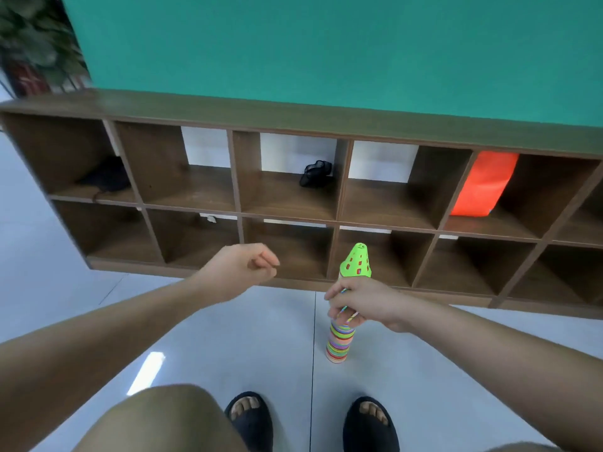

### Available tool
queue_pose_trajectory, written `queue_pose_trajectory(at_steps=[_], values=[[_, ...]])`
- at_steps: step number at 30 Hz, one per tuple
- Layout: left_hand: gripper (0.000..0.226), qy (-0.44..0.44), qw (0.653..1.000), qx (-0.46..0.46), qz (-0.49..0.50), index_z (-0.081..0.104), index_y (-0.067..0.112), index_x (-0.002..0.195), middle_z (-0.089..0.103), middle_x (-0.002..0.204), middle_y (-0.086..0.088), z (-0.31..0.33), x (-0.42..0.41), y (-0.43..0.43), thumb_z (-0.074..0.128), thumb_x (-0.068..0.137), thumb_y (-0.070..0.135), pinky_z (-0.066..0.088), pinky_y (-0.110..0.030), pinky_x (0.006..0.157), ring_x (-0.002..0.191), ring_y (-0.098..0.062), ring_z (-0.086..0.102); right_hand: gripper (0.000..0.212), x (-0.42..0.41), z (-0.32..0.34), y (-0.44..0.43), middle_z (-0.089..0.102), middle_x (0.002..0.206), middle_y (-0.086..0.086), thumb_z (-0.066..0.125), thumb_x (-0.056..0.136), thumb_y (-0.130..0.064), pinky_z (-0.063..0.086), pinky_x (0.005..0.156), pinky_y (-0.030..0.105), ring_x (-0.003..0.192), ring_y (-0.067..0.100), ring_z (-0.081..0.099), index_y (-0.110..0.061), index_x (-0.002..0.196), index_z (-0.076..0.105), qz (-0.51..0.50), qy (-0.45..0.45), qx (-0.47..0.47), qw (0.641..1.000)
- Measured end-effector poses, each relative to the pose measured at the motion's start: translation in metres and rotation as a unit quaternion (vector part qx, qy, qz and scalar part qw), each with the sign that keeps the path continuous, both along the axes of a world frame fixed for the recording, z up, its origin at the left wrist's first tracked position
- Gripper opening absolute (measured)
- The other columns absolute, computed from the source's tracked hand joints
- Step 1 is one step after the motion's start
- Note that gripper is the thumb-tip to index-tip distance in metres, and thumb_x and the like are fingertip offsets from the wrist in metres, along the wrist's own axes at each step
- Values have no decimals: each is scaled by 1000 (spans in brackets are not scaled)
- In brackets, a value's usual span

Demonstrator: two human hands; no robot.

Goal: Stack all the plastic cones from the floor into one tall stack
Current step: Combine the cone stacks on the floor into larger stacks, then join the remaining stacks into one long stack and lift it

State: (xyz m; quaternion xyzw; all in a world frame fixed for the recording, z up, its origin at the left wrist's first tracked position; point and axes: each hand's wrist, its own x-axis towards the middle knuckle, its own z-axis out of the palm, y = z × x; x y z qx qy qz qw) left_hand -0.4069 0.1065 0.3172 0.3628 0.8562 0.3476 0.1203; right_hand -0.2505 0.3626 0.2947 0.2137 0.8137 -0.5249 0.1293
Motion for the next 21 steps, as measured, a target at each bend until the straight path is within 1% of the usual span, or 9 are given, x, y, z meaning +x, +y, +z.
queue_pose_trajectory(at_steps=[2,4,5,8,11,14,16,19,21], values=[[8,7,999,-7,35,75,39,95,75,91,18,-16,-5,-48,77,94,32,63,-33,79,87,-2,71,21,-10,8,-20,81,101,7,65,95,-17,59,70,26,84,15,78,-15,116,68,50,-15,38,998],[7,9,997,-34,68,74,40,92,76,94,19,-34,-9,-97,77,93,34,62,-37,80,86,-3,70,22,-26,9,-43,80,102,7,66,93,-16,58,73,29,91,20,79,-16,115,68,94,-25,64,993],[6,9,995,-49,82,74,40,93,76,95,19,-44,-9,-121,77,92,35,62,-37,80,86,-2,71,22,-35,7,-56,80,103,7,66,93,-16,58,74,31,91,20,79,-16,115,68,109,-29,68,991],[10,-8,990,-65,125,75,38,100,77,95,19,-70,-6,-187,77,92,33,62,-33,82,87,0,71,22,-66,-6,-102,80,104,8,65,95,-16,57,72,29,85,16,76,-15,117,67,150,-33,66,986],[14,-40,983,-89,153,74,37,104,77,95,20,-94,4,-246,78,92,31,59,-26,85,90,2,71,22,-94,-34,-153,80,97,3,67,93,-19,57,70,28,87,20,77,-18,114,68,185,-39,44,981],[17,-73,977,-121,162,72,40,106,75,99,21,-123,16,-296,77,91,38,58,-25,86,93,3,71,20,-116,-69,-203,78,99,4,65,95,-19,55,69,26,82,16,73,-17,115,69,212,-59,19,975],[20,-96,972,-134,170,71,41,108,74,101,20,-147,29,-321,78,90,40,57,-21,85,95,3,69,19,-125,-96,-235,79,101,6,63,95,-20,55,69,28,81,15,73,-18,113,69,232,-79,11,970],[26,-118,968,-148,165,66,47,110,70,105,21,-183,48,-341,78,87,47,53,-14,82,96,4,66,20,-132,-137,-275,79,104,11,61,95,-19,54,67,27,80,16,73,-17,113,68,256,-105,6,961],[32,-128,969,-147,153,60,54,113,66,111,22,-203,59,-343,75,84,58,52,-13,83,97,4,65,21,-133,-164,-295,78,106,12,60,95,-17,54,66,26,79,15,73,-15,115,67,273,-125,8,954]])
